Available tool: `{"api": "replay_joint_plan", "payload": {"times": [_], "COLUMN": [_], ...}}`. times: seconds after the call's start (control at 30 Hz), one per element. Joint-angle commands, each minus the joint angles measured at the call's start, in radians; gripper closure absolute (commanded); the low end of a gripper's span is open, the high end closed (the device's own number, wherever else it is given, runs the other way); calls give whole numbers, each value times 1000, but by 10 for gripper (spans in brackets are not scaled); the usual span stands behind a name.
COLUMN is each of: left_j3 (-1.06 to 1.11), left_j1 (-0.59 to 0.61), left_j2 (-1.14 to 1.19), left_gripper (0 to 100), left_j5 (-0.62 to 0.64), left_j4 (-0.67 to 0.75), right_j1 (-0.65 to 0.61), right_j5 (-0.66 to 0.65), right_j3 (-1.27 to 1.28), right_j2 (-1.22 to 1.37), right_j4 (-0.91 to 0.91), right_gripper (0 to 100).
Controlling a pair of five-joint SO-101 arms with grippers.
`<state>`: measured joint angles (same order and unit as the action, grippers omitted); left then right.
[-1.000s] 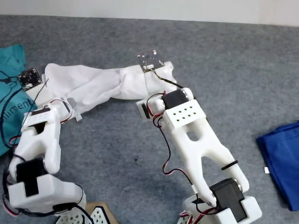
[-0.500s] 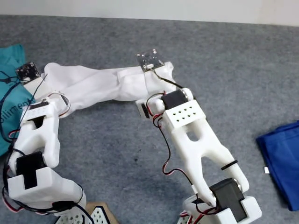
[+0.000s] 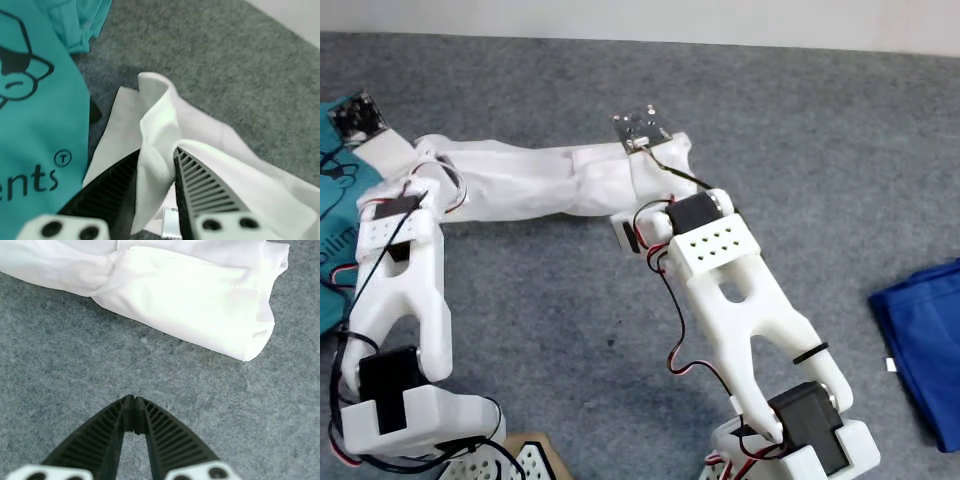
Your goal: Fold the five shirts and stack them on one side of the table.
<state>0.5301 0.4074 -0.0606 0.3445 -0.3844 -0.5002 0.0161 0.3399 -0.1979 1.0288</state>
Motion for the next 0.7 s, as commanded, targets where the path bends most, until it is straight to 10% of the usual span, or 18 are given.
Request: {"api": "replay_joint_plan", "payload": {"times": [0.0,0.67], "left_j3": [-73,-21], "left_j1": [-22,18], "left_j2": [-51,-64], "left_gripper": [902,902], "left_j5": [12,18], "left_j4": [20,18], "right_j1": [4,-269], "right_j5": [-9,-11], "right_j3": [-4,157], "right_j2": [-36,-39], "right_j4": [-19,-170], "right_gripper": [991,991]}}
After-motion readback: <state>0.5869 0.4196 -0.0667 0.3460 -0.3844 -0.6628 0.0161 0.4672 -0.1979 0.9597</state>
